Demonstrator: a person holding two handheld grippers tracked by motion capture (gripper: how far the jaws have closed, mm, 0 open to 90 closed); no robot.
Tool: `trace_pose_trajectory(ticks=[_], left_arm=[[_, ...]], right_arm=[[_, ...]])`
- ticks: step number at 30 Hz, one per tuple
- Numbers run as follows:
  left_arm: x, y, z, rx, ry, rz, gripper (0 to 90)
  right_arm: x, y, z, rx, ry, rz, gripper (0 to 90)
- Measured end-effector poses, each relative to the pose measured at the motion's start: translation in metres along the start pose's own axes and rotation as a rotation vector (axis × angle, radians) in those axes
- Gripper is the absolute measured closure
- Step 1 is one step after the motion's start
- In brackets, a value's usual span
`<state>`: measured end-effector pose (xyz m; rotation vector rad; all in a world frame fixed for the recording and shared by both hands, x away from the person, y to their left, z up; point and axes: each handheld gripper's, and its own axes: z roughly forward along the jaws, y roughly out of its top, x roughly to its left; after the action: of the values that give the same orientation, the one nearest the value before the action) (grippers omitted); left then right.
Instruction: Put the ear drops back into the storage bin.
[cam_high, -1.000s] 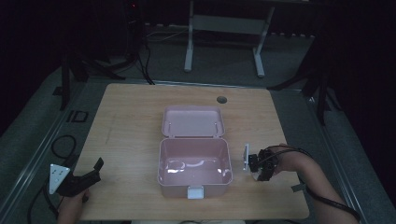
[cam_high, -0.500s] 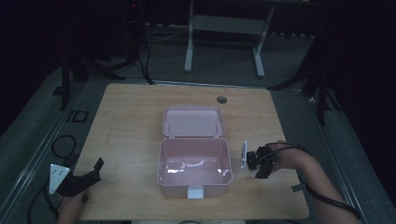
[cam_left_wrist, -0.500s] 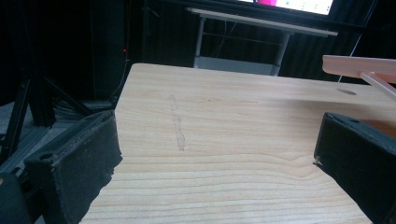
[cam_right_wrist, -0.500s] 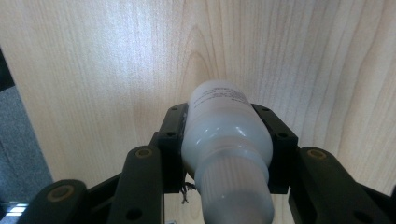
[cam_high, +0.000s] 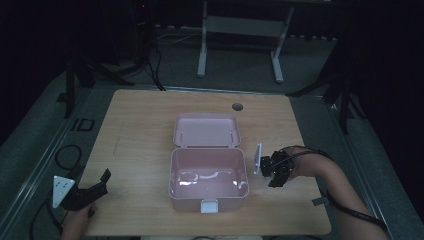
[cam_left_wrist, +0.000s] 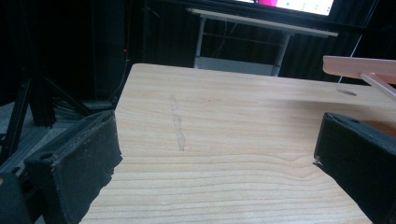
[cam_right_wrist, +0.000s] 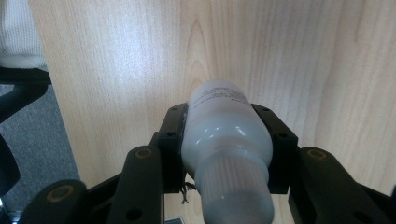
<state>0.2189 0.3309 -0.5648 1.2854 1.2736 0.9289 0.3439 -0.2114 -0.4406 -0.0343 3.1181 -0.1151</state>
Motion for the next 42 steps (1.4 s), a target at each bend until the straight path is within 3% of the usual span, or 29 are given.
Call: trace_pose_trajectory(ticks=[31, 42], left_arm=[[0.0, 0.0, 0.0, 0.0, -0.001, 0.001, 0.5], [0.0, 0.0, 0.0, 0.0, -0.002, 0.002, 0.5]], right_arm=[[0.007, 0.037, -0.073, -0.027, -0.02, -0.033, 59.5], [0.01, 0.057, -0.083, -0.042, -0.016, -0.069, 59.5]])
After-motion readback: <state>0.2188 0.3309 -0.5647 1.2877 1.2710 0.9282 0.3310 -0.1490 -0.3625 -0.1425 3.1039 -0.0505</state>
